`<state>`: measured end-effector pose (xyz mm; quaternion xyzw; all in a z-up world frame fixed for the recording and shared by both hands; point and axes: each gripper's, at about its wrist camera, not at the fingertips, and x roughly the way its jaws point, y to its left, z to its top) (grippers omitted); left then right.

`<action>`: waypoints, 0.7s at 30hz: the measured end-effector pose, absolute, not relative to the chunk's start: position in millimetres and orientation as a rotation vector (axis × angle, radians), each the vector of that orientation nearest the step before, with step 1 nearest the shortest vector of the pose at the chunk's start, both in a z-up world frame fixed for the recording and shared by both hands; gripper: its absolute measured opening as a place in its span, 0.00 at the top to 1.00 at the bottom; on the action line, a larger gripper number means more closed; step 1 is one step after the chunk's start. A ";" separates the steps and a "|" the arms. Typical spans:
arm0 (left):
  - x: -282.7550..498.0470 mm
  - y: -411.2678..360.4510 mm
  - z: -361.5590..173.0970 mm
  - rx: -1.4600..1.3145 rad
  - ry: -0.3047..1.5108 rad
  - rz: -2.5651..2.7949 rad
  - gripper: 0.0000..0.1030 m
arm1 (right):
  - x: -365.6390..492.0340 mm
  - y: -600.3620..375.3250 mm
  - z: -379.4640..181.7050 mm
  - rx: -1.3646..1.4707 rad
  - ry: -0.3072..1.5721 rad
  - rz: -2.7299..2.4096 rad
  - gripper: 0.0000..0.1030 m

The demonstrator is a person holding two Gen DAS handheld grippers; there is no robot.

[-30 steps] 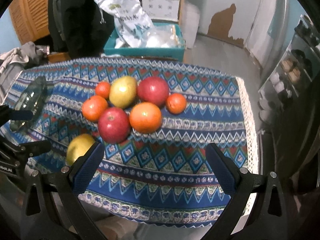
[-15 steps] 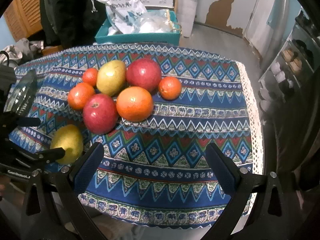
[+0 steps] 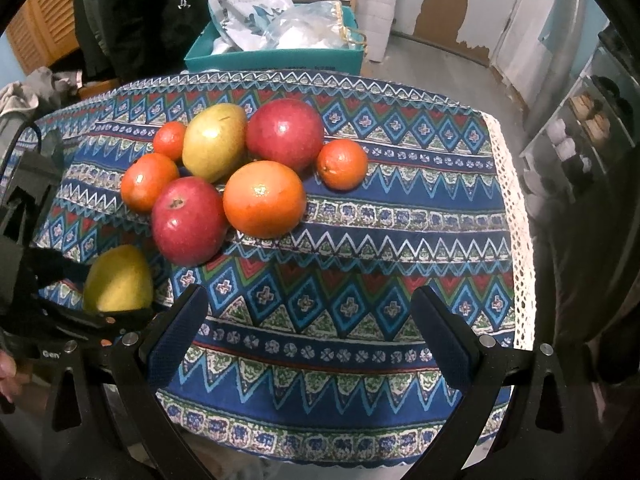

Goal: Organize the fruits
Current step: 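Move the left tool to the green-yellow mango and grasp it, then grasp the large orange with the right tool while the left tool holds the mango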

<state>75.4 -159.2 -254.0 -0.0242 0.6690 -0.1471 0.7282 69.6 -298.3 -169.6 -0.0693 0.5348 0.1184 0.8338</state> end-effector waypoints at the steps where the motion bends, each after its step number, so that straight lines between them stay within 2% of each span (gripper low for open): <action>1: 76.0 -161.1 -253.9 -0.048 1.469 -0.327 0.33 | 70.5 -297.8 -170.0 -0.143 1.135 0.254 0.03; 10: 76.7 -165.7 -252.5 0.003 1.422 -0.332 0.33 | 84.0 -292.5 -174.3 -0.124 1.152 0.247 0.03; 21: 72.7 -118.5 -247.6 -0.029 1.392 -0.287 0.33 | 117.5 -287.2 -181.0 -0.004 1.192 0.260 0.03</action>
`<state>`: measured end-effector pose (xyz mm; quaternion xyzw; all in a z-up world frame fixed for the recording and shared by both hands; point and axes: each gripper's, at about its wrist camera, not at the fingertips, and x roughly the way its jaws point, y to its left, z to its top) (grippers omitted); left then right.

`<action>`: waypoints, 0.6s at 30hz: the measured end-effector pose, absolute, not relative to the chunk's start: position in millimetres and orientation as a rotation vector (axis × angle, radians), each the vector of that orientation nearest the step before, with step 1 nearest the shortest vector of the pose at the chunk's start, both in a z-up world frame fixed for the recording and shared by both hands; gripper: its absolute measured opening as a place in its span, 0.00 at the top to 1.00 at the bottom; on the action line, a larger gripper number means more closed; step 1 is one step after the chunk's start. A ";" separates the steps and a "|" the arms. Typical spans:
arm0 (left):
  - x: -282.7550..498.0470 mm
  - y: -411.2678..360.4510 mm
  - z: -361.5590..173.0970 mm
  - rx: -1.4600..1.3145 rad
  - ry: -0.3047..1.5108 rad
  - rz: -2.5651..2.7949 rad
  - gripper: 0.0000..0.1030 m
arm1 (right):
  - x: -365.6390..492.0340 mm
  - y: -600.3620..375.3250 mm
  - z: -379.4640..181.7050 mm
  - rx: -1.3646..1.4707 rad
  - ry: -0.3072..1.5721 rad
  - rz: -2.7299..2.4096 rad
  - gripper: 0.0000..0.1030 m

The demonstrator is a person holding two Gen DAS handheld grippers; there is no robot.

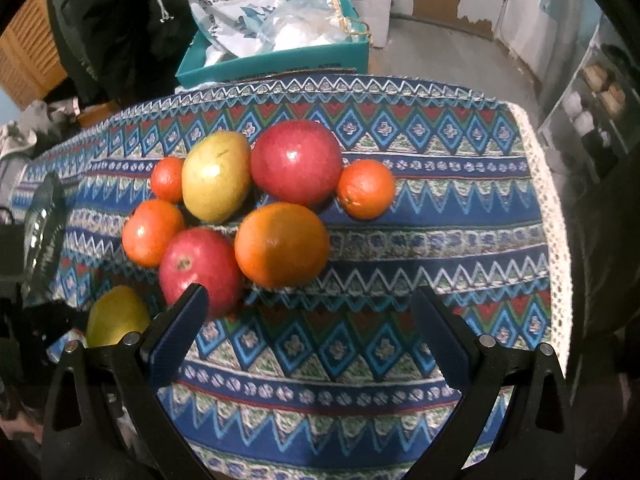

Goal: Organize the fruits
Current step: 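Grasp the large orange with the right tool while the left tool holds the mango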

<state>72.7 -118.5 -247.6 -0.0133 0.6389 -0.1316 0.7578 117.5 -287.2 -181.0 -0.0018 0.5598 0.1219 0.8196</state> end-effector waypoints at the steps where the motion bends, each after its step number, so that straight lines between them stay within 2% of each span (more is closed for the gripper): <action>1: 71.4 -115.8 -246.9 -0.035 1.387 -0.281 0.33 | 120.3 -286.0 -182.3 0.002 1.197 0.256 0.03; 12: 71.6 -76.8 -231.6 -0.050 1.321 -0.243 0.33 | 158.1 -274.9 -208.4 0.094 1.275 0.229 0.03; 18: 78.2 -52.9 -224.0 -0.067 1.302 -0.231 0.33 | 173.1 -267.7 -224.5 0.130 1.315 0.197 0.07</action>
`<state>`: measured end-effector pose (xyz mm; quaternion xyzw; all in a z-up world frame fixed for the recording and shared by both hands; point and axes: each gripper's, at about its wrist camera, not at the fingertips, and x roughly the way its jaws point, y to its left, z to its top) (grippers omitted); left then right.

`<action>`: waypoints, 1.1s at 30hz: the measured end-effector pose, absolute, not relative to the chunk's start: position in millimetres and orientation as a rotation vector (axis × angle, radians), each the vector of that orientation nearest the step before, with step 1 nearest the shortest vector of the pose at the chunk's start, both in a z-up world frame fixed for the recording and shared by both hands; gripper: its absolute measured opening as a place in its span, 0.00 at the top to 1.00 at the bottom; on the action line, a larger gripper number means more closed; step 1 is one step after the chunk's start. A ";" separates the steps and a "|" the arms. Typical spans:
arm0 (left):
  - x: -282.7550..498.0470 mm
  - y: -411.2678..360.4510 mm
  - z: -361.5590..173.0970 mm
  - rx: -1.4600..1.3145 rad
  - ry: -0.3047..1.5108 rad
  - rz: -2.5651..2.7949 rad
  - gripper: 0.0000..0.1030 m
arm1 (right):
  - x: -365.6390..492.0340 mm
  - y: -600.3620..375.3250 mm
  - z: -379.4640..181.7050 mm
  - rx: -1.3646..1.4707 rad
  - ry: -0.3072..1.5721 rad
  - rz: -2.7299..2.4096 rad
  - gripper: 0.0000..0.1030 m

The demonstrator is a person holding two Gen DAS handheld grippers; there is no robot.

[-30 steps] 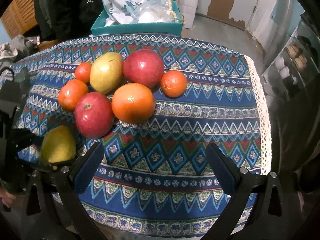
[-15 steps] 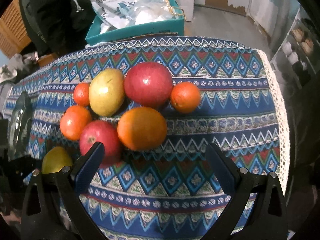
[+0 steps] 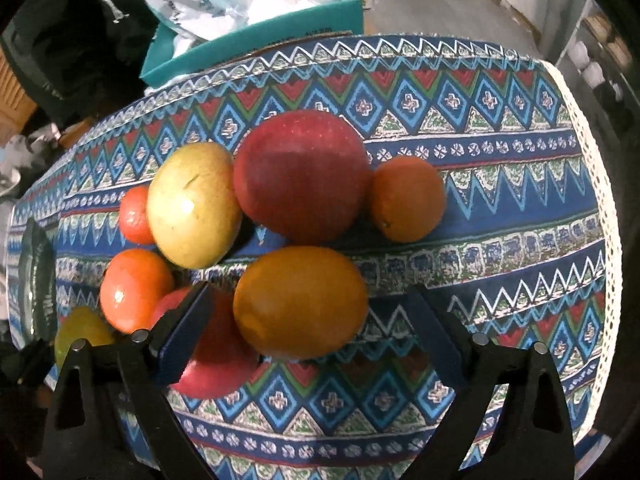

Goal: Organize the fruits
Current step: 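Grasp the large orange with the right tool while the left tool holds the mango, then carry the mango with the left tool and the orange with the right tool toward the glass plate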

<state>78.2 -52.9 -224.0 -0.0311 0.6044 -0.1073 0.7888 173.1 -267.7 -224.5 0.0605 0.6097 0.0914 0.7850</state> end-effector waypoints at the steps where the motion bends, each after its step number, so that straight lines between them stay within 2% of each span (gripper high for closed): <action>1: 79.2 -52.8 -224.2 -0.071 1.302 -0.231 0.33 | 175.6 -267.4 -227.4 0.141 1.325 0.192 0.08; 7: 81.3 -43.7 -226.3 -0.079 1.299 -0.224 0.33 | 181.4 -271.7 -243.1 0.198 1.368 0.170 0.14; 9: 80.8 -37.3 -228.2 -0.086 1.303 -0.217 0.33 | 180.3 -275.6 -245.7 0.241 1.372 0.184 0.19; 11: 80.3 -29.3 -229.7 -0.094 1.307 -0.211 0.33 | 177.7 -277.6 -244.4 0.269 1.367 0.216 0.33; 23: 77.2 -29.4 -211.0 -0.076 1.263 -0.219 0.33 | 147.0 -261.4 -223.7 -0.030 1.267 0.177 0.34; 33: 67.7 -30.8 -181.9 -0.022 1.195 -0.253 0.33 | 122.6 -247.6 -186.2 -0.105 1.160 0.202 0.34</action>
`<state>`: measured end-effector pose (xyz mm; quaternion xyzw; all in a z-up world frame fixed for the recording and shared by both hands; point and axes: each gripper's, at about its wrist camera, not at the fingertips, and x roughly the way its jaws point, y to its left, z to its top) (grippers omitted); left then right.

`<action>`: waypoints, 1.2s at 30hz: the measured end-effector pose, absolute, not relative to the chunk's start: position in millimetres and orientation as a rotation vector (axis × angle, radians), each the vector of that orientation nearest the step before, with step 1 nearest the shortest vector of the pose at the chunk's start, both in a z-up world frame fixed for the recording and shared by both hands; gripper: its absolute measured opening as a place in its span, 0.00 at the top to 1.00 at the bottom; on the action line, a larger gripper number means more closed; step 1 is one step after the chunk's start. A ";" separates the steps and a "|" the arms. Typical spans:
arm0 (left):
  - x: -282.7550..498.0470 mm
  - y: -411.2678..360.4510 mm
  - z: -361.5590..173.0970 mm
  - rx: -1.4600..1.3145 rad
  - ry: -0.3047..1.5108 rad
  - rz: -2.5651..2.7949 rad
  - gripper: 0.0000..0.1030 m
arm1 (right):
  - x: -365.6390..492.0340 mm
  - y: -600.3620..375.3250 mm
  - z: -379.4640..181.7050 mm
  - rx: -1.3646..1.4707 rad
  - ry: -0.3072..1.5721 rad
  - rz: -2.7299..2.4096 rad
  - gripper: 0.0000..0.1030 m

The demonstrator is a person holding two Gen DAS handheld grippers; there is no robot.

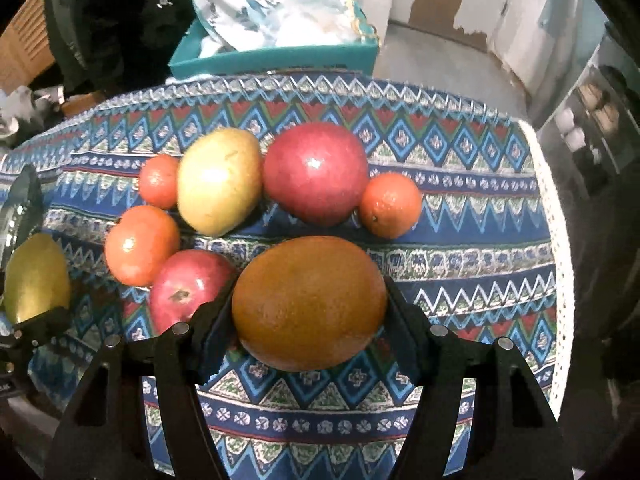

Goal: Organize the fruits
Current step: 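Carry the mango with the left tool and the orange with the right tool toward the glass plate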

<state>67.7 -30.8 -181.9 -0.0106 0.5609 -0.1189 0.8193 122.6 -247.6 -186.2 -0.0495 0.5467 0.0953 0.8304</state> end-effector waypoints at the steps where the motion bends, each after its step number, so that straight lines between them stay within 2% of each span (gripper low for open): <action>1: 66.7 -29.3 -178.7 -0.022 1.189 -0.256 0.33 | 120.6 -246.3 -182.0 -0.112 1.148 0.206 0.34; 36: 36.8 33.7 -80.7 -0.100 0.965 -0.207 0.33 | 84.5 -152.3 -37.6 -0.107 0.855 0.474 0.34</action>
